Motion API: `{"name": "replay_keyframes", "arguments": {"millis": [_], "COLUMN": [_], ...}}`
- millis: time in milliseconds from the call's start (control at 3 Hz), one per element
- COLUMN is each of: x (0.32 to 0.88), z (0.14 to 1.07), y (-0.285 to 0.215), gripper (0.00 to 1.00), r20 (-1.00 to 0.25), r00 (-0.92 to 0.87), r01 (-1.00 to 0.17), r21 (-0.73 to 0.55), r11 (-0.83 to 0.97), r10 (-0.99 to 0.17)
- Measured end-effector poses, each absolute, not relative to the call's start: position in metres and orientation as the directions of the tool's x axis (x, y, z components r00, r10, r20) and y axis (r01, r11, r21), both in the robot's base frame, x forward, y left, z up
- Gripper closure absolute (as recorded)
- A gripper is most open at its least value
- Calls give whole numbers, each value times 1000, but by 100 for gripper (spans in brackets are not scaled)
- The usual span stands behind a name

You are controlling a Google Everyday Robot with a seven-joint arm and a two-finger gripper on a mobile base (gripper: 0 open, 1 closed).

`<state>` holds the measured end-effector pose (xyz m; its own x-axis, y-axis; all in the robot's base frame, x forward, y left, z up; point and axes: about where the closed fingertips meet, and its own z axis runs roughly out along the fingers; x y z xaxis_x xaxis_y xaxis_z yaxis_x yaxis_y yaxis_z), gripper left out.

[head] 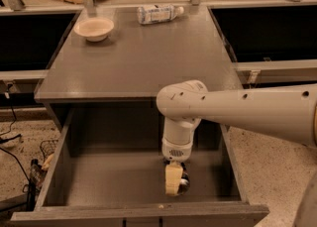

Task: Place pepsi can into top drawer

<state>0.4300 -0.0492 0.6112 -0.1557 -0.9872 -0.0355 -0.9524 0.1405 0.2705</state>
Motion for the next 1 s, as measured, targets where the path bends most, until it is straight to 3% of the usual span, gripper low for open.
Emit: {"name": "replay_keyframes", "arguments": {"millis": [333,667,1000], "x": [430,430,430], "z": [611,611,611], "y": [-49,-49,-49], "gripper": [13,0,0], "r20": [-36,-35,-35], "r00": [-156,-156,-156], "r01": [-952,-952,-952], "r21": [270,271,271], "r11": [140,140,140], "r10": [-987,-987,-987]}}
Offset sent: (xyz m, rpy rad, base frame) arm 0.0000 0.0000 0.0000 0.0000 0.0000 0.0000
